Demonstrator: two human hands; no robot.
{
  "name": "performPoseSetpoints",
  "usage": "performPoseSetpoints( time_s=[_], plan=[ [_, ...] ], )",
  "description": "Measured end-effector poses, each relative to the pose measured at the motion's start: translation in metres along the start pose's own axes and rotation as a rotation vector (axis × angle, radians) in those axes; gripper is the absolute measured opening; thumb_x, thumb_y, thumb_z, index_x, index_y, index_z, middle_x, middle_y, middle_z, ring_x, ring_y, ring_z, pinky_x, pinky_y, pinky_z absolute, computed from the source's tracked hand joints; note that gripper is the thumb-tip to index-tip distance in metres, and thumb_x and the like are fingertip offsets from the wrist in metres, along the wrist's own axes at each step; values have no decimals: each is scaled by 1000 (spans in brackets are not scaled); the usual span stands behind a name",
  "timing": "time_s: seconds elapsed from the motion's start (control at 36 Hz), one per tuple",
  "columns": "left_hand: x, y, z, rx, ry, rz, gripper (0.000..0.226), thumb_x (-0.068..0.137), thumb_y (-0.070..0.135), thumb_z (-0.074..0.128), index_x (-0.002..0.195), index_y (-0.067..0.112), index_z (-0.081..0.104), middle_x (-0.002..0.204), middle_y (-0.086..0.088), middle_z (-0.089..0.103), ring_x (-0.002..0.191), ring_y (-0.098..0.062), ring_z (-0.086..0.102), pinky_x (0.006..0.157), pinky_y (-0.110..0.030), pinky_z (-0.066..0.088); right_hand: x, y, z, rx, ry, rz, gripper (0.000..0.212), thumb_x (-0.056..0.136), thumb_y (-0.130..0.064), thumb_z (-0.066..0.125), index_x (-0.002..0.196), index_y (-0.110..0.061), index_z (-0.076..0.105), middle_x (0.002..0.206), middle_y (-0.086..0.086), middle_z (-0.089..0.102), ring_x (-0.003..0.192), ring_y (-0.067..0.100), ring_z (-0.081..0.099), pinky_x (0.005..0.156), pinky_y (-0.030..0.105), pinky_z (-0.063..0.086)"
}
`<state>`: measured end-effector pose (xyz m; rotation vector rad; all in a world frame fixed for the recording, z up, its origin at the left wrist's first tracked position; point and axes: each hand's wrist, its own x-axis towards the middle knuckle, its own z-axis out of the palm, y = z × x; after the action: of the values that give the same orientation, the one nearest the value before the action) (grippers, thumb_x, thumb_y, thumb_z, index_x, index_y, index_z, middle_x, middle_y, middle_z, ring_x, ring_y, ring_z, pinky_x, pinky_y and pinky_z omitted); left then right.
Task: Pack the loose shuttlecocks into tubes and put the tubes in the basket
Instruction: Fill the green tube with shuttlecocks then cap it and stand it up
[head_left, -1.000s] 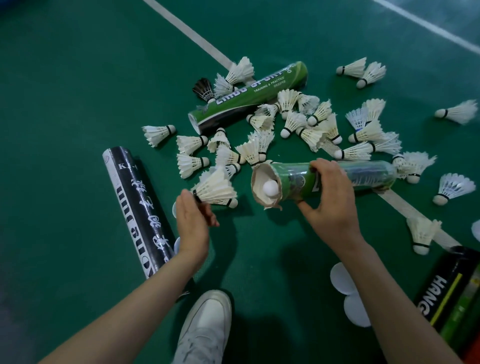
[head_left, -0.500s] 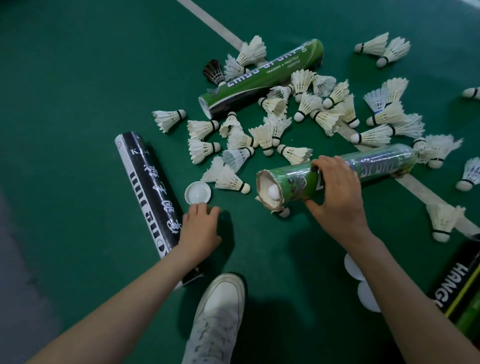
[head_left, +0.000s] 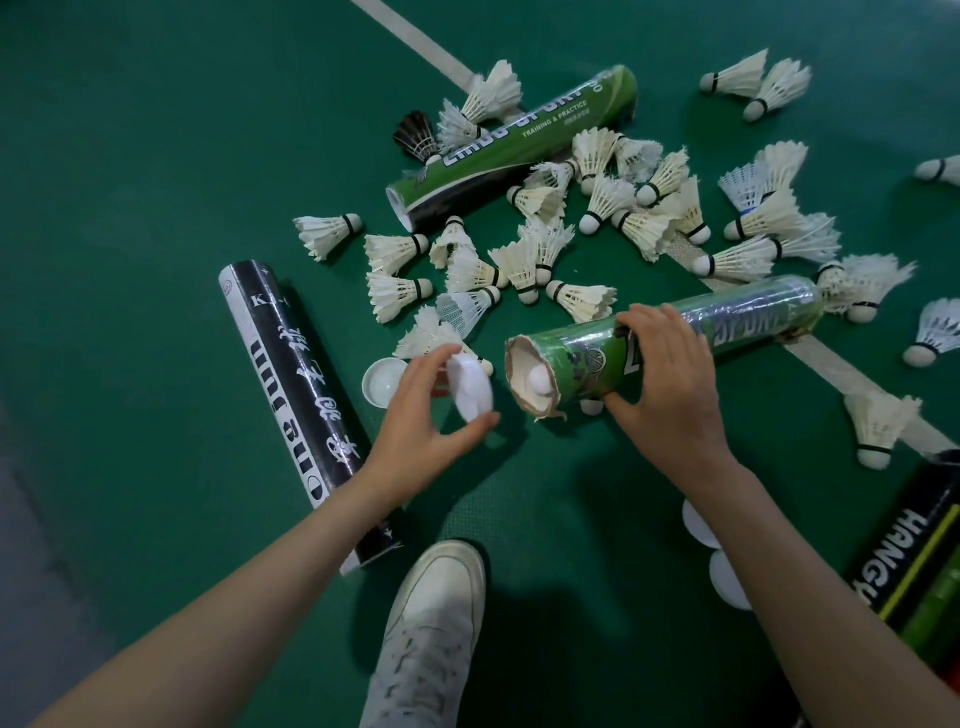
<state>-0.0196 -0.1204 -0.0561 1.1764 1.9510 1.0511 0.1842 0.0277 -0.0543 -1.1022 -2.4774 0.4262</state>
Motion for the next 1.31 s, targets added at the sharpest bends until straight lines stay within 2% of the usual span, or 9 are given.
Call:
performPoseSetpoints(
  time_s=[0.14,0.33,0.64,0.72,1.0,1.06,1.14,1.22,1.31],
  plan=[
    [-1,37,17,-130,74,201,70,79,33,72,135,10,39,130,-5,46,119,-19,49,101,-33,43,7,-2,-4,53,35,32,78,64,-11,81,132,-9,44,136,10,49,136,35,36,105,63,30],
    [11,52,22,-107,36,109,85,73,48,73,144,20,34,146,7,41,133,-7,39,109,-34,37,8,-6,-5,78,69,12,72,68,-14,79,131,-8,45,135,12,51,133,37,38,103,63,33],
    [18,65,13,-262,-84,3,86,65,18,85,138,30,42,126,17,52,115,4,52,88,-17,50,9,1,-8,69,47,-2,77,67,-15,82,133,-11,42,135,11,50,132,36,41,103,63,34],
    [19,70,13,-279,-77,-9,83,62,19,86,133,32,45,126,9,54,112,-10,57,82,-22,55,11,2,-9,30,23,-11,76,69,-18,82,133,-9,43,134,13,51,131,37,42,102,64,34],
    [20,70,15,-305,-77,-27,86,68,21,83,140,36,38,134,16,44,109,2,54,77,-11,50,11,-10,-6,39,-2,60,73,70,-12,78,134,-6,43,137,15,48,135,40,35,101,69,31],
    [20,70,17,-452,-139,-64,83,73,25,81,138,47,35,140,19,38,115,-6,55,88,-20,51,11,-11,-5,45,3,68,73,70,-12,77,135,-9,43,137,15,47,135,39,34,101,69,30],
    [19,71,21,-675,-152,-138,61,84,31,70,132,53,39,149,6,34,121,-24,55,96,-44,50,12,-13,-7,34,-2,76,75,70,-11,75,138,-15,43,136,15,45,134,39,32,101,70,29],
    [19,73,24,-718,-114,-169,52,89,30,59,135,45,41,145,8,38,121,-21,56,97,-48,49,14,-18,-9,48,-72,107,76,71,-15,72,140,-16,40,140,15,39,139,39,24,103,71,24],
    [19,75,24,-777,-73,-212,55,86,24,59,138,32,44,132,10,49,114,-21,61,93,-48,51,19,-28,-21,220,-223,177,77,70,-30,53,144,-21,34,151,6,25,146,27,5,111,68,4]
  ],
)
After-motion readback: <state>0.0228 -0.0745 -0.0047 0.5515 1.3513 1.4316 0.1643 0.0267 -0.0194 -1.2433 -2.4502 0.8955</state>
